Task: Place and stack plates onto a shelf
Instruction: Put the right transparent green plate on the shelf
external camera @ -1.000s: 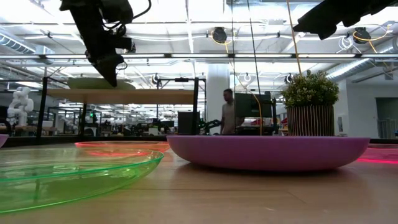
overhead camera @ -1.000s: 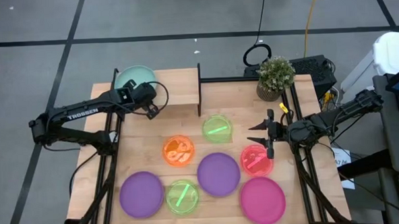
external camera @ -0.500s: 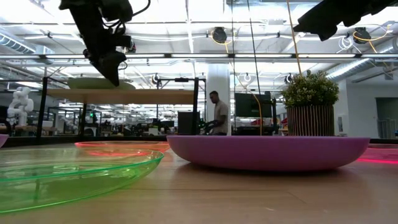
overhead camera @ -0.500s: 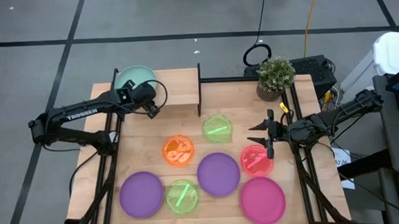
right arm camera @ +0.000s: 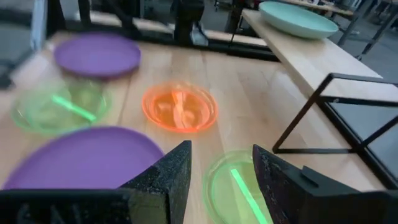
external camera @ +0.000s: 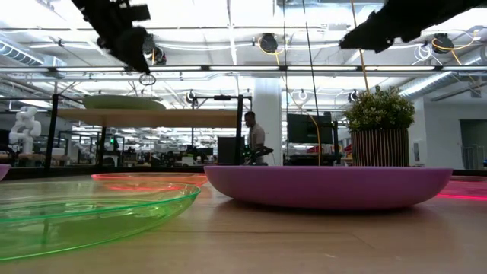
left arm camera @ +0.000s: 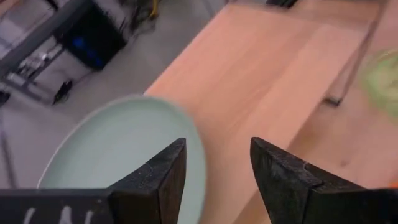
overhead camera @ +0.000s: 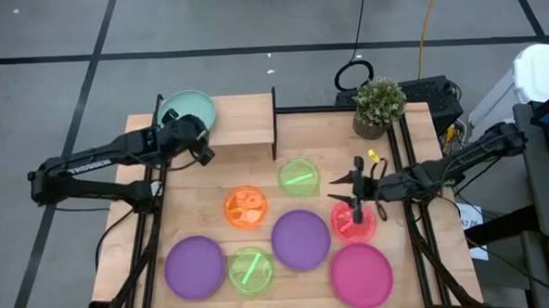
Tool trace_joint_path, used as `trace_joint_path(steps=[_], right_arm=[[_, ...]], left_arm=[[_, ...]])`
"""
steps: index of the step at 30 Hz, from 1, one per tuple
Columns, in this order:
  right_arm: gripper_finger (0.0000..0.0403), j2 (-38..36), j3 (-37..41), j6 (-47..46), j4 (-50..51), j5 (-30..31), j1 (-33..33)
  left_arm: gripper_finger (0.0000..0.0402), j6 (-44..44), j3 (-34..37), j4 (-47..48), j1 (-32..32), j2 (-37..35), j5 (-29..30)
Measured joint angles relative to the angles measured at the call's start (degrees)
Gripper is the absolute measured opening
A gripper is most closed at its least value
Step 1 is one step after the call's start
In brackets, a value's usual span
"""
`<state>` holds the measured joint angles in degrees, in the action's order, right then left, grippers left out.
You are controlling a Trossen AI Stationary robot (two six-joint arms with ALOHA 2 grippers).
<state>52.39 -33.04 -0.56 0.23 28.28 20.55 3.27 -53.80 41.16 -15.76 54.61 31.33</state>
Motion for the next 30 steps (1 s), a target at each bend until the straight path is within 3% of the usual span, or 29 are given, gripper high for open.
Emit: trace_joint_path(steps=[14,20,26,30], right_arm=[[0.0153,16.9,0.0,7.0,-3.5,-11.5,-12.2],[0.0153,22.8,0.0,13.1,-3.5,-14.2,-15.3],[0.0153,28.7,0.0,18.4,-5.1,-20.9,-18.2],[0.0153,31.7,0.0,21.1,-7.5,-21.0,-19.2]], left_arm=[[0.0184,5.1,0.0,-1.5,15.7,-0.8,-0.2],[0.0184,6.3,0.0,-2.8,19.7,-0.9,-0.2],[0.0184,4.1,0.0,-4.8,23.3,0.1,-1.3],[0.0184,4.2,0.0,-4.4,25.6,1.3,-1.5]])
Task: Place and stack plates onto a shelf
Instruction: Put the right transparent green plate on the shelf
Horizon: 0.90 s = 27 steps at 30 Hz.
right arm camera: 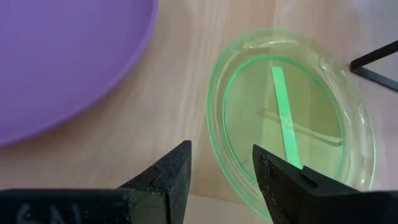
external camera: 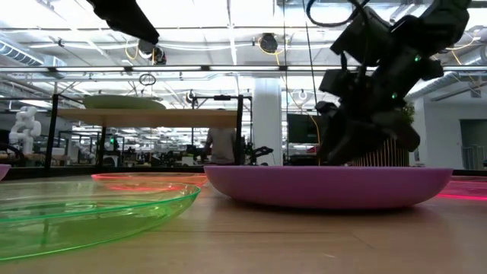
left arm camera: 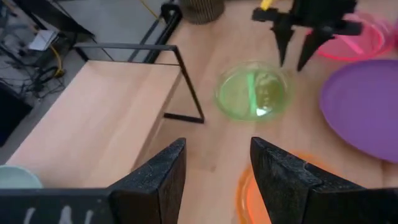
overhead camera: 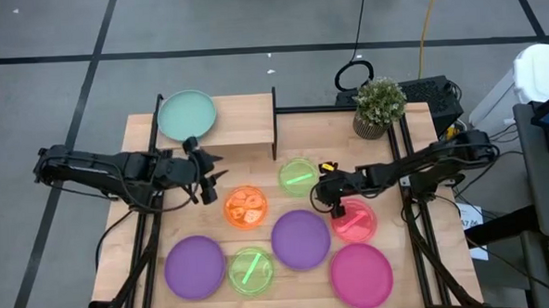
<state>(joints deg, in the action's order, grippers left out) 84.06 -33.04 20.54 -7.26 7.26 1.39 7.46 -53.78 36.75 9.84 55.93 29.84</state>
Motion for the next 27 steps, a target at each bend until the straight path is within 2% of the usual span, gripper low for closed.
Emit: trace_joint_path(steps=[11,27], right_arm=[[0.0145,3.9,0.0,5.1,-0.5,0.0,-2.6],[0.0014,4.0,0.0,9.3,1.1,0.1,-3.6]], left_arm=[[0.0184,0.2,0.0,-1.0,2.5,5.5,0.0],[0.0184,0.8,0.0,-1.0,2.5,6.8,0.0]])
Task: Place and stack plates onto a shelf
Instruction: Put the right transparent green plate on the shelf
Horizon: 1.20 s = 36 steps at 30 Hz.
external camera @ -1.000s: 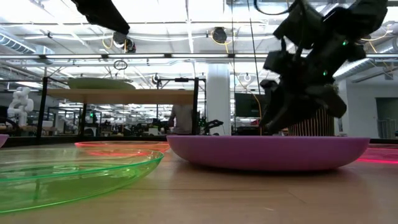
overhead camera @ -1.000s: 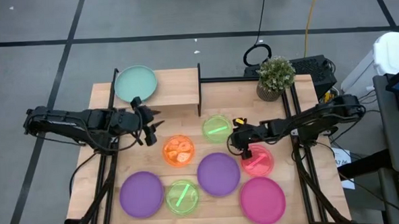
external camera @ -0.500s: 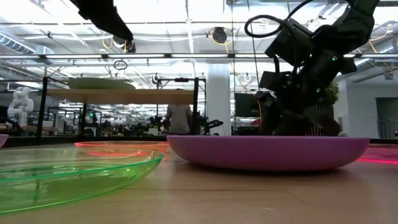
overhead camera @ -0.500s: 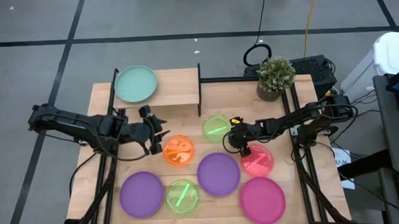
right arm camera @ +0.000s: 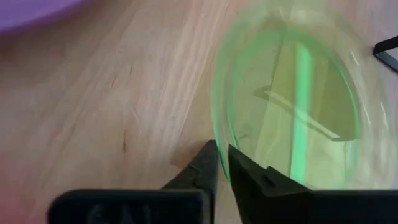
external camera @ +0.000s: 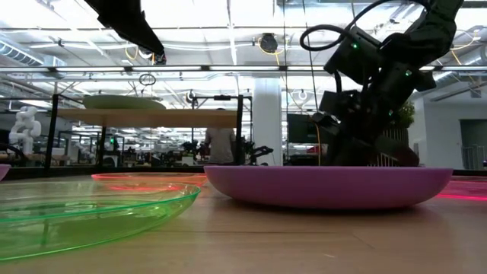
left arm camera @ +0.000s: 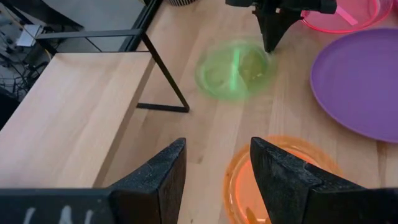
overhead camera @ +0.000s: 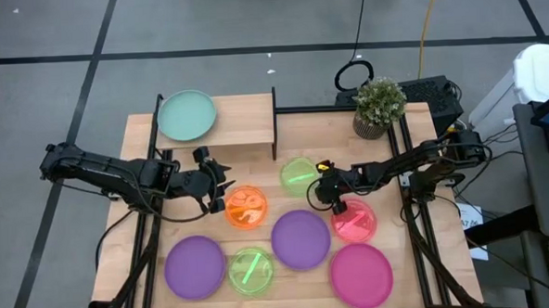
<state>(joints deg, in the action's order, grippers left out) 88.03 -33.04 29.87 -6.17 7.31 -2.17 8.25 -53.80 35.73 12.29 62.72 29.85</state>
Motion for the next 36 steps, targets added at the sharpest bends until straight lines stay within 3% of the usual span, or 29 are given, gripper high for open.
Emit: trace_joint_path(steps=[16,21,36], right_arm=[[0.0000,-2.3,-3.3,-2.1,2.6,6.4,5.1],[0.0000,-2.6,-9.5,-2.5,11.7,12.6,7.9],[0.0000,-2.6,-27.8,-5.6,30.6,21.4,14.4]], left_arm=[[0.0184,0.0,0.0,0.0,0.0,0.0,0.0],[0.0184,0.9,0.0,0.0,0.1,-0.1,0.0],[0.0184,2.6,0.0,0.5,3.7,0.0,-0.3]])
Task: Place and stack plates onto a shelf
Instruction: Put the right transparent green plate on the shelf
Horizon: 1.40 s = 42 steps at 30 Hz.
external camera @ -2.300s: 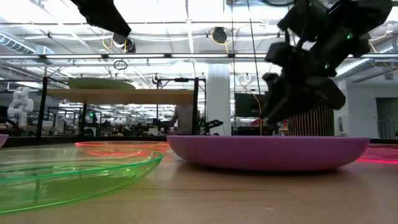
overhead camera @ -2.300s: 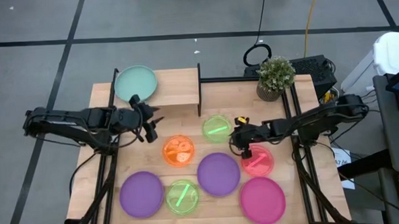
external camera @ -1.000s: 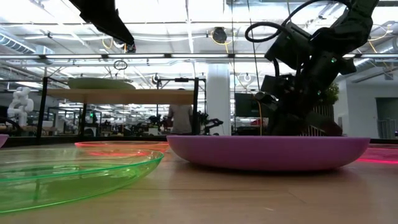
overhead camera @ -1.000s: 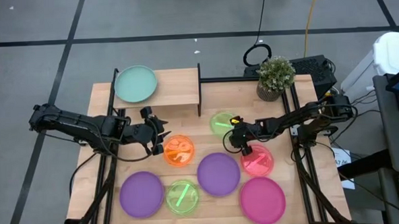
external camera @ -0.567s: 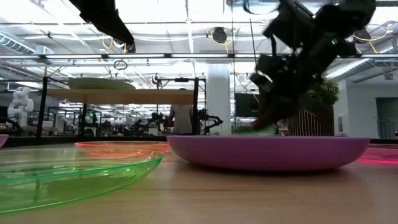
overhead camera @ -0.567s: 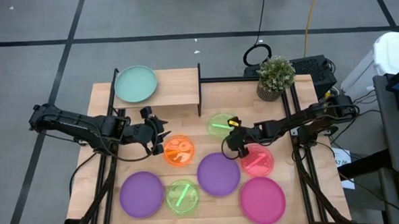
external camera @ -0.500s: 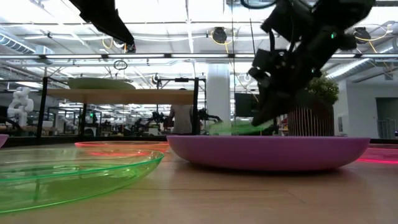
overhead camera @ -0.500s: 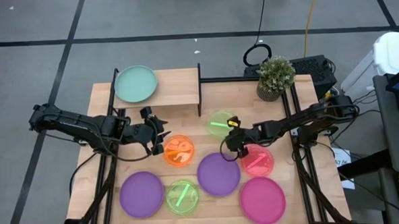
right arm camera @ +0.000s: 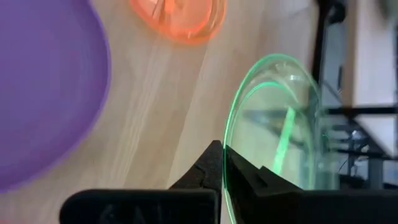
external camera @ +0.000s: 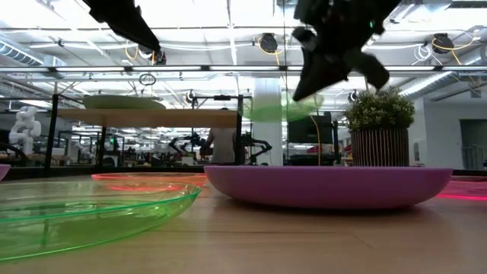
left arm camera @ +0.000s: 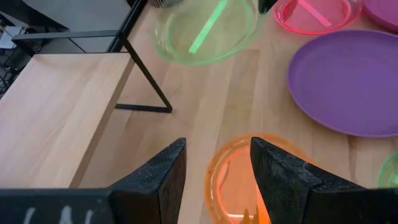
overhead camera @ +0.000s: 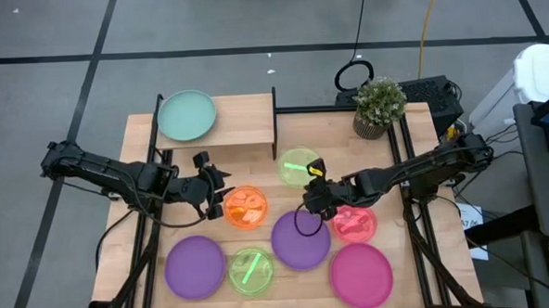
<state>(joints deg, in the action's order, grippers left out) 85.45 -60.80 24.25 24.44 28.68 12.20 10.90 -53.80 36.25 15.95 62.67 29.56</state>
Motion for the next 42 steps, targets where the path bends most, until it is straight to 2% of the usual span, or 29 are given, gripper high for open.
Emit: trace_joint_path(steps=[5,21,33,42], right_arm=[[0.0000,0.0,-3.5,0.3,2.5,3.0,1.4],[0.0000,0.0,-10.1,1.1,6.0,4.7,2.9],[0.0000,0.0,-15.6,10.2,3.2,4.8,2.3],[0.0000,0.3,-16.5,18.2,-3.6,4.3,-1.8]], left_arm=[[0.0184,0.3,0.0,0.0,0.7,0.0,0.1],[0.0184,0.6,0.0,0.1,1.5,0.0,0.5],[0.0184,0.8,0.0,1.4,1.5,0.0,0.5],[0.0184,0.9,0.0,0.4,1.5,0.0,0.5]])
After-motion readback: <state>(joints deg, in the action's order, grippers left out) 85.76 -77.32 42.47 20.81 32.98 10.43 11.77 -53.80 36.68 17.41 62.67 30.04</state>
